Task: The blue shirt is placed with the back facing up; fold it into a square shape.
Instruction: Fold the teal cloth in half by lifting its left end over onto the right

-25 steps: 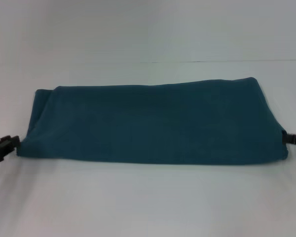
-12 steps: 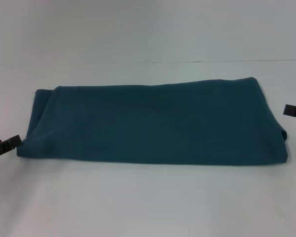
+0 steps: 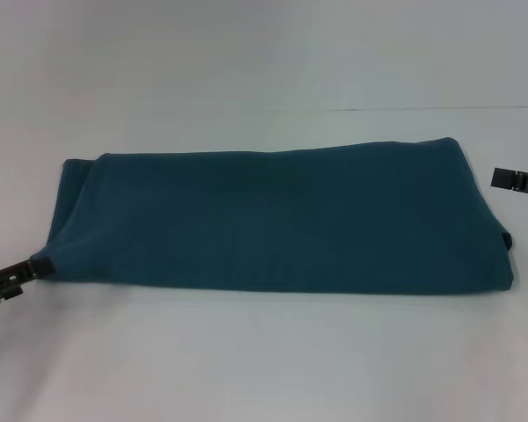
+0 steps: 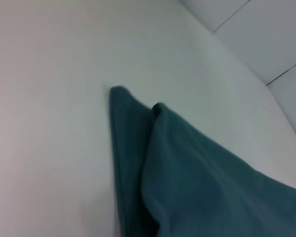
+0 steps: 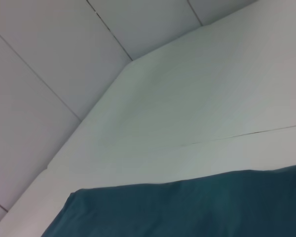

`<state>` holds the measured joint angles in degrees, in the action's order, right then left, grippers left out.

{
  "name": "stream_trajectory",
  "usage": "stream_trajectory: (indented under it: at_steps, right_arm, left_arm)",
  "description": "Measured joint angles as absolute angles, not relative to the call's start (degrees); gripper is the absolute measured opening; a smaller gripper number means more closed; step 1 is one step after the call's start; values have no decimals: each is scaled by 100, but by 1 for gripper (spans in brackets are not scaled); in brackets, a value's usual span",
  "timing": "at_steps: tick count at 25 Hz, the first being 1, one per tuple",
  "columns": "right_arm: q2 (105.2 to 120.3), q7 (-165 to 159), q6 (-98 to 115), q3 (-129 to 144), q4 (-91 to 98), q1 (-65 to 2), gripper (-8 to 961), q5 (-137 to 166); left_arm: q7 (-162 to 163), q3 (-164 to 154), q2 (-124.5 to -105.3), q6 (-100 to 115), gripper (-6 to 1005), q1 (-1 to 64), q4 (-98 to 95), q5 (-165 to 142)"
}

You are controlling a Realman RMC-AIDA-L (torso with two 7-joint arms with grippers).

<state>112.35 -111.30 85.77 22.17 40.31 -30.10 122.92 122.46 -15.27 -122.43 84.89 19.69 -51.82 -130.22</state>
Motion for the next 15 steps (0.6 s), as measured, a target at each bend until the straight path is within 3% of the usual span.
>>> stream_trajectory:
  at_steps: [15]
  right_arm:
    - [11193, -11136, 8434, 2459, 4034, -3152, 919, 12288]
  left_arm:
    - [12506, -1687, -12128, 7959, 890, 2336, -4483, -13230]
